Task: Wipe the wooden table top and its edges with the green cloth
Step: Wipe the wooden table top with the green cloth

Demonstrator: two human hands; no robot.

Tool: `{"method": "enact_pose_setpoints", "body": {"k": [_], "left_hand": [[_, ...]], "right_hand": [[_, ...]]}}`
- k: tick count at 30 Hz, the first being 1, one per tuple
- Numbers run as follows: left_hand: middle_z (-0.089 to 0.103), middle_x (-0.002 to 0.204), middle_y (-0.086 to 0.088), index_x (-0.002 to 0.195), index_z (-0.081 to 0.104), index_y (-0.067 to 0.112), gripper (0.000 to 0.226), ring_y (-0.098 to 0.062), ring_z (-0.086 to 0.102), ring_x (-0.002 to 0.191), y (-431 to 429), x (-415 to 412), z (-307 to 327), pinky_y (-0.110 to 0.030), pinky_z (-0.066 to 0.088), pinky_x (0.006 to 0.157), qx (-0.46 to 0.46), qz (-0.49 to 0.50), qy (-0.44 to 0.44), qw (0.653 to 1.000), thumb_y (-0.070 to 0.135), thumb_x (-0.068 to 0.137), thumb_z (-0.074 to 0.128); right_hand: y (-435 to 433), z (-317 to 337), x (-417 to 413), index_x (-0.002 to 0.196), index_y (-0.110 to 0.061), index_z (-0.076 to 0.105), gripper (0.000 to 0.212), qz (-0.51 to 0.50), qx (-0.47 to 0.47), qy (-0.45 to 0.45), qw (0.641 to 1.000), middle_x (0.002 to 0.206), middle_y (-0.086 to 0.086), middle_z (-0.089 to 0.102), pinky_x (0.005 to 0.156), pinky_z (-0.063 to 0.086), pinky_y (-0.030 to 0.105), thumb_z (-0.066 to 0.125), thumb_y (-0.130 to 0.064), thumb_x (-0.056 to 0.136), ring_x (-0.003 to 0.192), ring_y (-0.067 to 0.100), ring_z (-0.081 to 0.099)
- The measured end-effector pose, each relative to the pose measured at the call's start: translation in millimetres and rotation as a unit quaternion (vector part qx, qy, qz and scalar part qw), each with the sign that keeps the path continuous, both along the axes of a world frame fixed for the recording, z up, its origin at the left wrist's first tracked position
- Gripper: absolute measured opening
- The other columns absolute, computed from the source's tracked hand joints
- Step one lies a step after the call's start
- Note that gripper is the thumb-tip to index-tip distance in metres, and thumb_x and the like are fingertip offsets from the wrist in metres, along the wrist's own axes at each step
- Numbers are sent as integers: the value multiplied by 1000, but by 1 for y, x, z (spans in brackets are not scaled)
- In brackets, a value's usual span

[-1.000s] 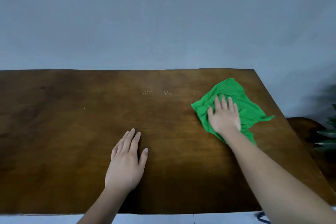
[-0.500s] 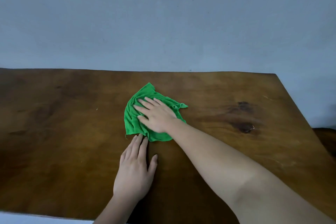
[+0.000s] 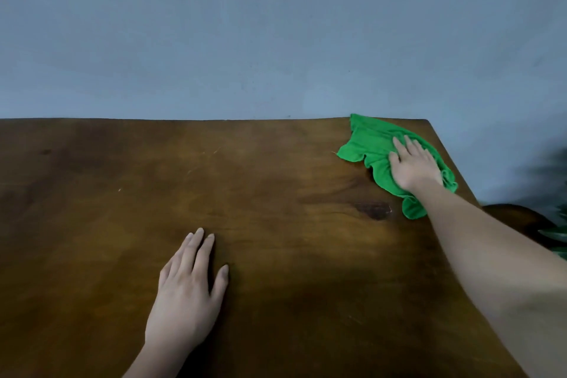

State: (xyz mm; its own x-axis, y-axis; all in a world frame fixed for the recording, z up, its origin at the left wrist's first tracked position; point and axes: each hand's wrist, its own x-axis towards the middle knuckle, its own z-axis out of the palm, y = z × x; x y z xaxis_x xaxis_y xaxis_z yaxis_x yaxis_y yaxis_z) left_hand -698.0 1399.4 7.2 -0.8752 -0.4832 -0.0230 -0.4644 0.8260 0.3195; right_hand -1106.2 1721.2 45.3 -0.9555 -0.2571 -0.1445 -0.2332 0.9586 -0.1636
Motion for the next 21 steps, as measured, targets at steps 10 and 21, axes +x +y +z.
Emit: {"method": "enact_pose_setpoints", "body": {"k": [10, 21], "left_hand": [[9, 184, 11, 176, 18, 34, 78, -11, 1, 170, 1, 0, 1, -41, 10, 135, -1, -2, -5, 1000, 73, 108, 23], [13, 184, 9, 174, 22, 34, 77, -13, 4, 170, -1, 3, -4, -38, 6, 131, -16, -10, 2, 1000, 73, 108, 21]], "right_hand": [[62, -20, 46, 178, -18, 4, 67, -111, -2, 9, 994, 187, 10, 2, 140, 5, 46, 10, -43, 117, 173, 26, 1], [-73, -36, 190, 174, -35, -6, 72, 229, 8, 25, 973, 182, -8, -11, 139, -5, 47, -10, -67, 110, 169, 20, -22]]}}
